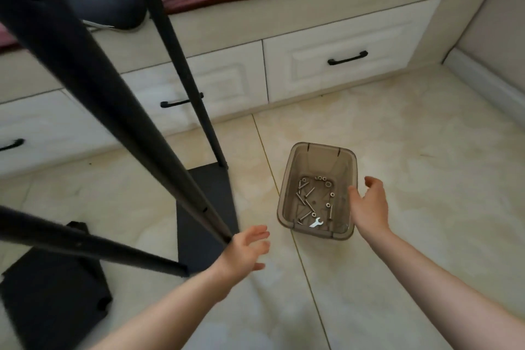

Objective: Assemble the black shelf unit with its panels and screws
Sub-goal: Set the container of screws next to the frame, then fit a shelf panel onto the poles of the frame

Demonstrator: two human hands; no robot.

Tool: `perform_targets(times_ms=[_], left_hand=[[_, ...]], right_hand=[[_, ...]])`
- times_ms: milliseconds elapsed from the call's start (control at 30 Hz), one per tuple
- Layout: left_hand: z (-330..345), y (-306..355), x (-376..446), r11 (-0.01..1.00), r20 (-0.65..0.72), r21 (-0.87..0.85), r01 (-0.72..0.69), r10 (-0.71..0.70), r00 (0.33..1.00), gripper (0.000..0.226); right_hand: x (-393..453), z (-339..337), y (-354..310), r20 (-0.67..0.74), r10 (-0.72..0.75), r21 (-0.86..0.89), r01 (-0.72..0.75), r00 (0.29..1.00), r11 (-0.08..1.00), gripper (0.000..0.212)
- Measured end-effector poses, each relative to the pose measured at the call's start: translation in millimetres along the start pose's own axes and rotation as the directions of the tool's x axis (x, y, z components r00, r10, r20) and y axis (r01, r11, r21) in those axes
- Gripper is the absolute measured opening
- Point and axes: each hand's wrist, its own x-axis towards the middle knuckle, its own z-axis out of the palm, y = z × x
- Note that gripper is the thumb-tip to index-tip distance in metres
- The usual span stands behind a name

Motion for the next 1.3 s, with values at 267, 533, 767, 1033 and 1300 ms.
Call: perform_targets(times_ms=[267, 533, 767, 1033, 1300], left_hand=[[-45, -20, -84, 0.996, -0.059, 0.083, -0.035, 0.040, 0.997, 0.025], [-117, -33, -156, 0.990, -0.558, 0.090, -0.105, 0.138, 0.819, 0.008], [-152, -14, -152, 0.960, -0.544, 0.132, -0.249, 0.280, 0.791, 0.047], [-157, -13, -142, 0.895, -0.555, 0.243, -0.373, 0.444, 0.703, 0.027], [-163, -9, -146, 0.902, -0.526, 0.269, -0.339, 0.432, 0.732, 0.028]], right_hand=[[-76, -12, -65, 0.239, -0.283, -0.026, 0.297, 0.929, 0.954, 0.034], [-161, -5, -127, 0.506, -0.465, 0.086, 0.494, 0.727, 0.865, 0.026], [-170, 7, -139, 0.637, -0.488, 0.077, 0.581, 0.596, 0.810, 0.051], [-163, 17, -166, 0.756, -0.470, 0.098, 0.631, 0.456, 0.770, 0.041], [-158, 15, -184, 0.791, -0.457, 0.066, 0.686, 0.407, 0.725, 0.043]])
